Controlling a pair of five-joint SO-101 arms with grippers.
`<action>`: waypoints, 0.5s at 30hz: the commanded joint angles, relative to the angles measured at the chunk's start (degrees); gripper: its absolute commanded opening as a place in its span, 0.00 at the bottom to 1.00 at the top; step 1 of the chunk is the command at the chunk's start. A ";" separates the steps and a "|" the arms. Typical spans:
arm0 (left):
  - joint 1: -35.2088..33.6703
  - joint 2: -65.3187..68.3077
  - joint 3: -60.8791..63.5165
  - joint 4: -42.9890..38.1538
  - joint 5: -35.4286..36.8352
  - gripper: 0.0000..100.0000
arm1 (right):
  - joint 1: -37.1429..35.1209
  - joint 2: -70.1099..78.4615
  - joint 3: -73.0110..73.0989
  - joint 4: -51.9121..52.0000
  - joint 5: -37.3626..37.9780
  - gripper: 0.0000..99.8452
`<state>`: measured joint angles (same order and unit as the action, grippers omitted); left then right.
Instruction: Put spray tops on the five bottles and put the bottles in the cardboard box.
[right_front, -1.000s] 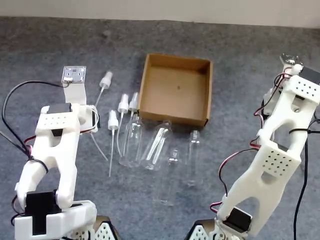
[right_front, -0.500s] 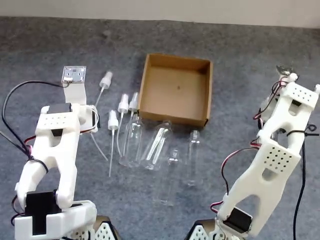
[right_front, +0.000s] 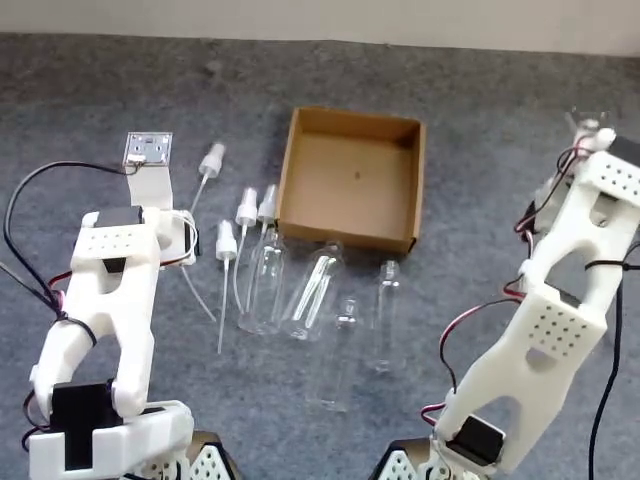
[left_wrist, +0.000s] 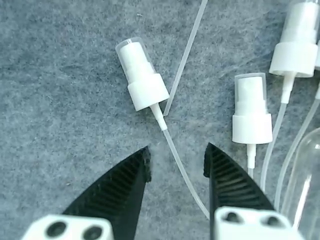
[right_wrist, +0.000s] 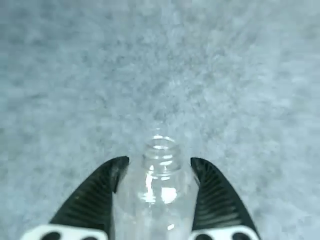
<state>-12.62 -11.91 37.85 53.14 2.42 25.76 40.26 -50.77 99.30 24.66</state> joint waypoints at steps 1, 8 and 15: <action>1.27 -0.75 -2.42 0.09 -0.97 0.14 | -2.51 -14.20 -0.13 1.89 0.53 0.01; 1.27 -0.22 -13.67 12.75 -3.08 0.14 | -5.49 -37.05 24.48 0.13 0.79 0.01; 1.45 -0.04 -20.09 13.01 -3.60 0.14 | -8.92 -63.52 67.03 -23.78 0.79 0.01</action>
<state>-12.62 -11.82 22.64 65.80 -0.31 18.81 -10.81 -0.84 85.58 25.01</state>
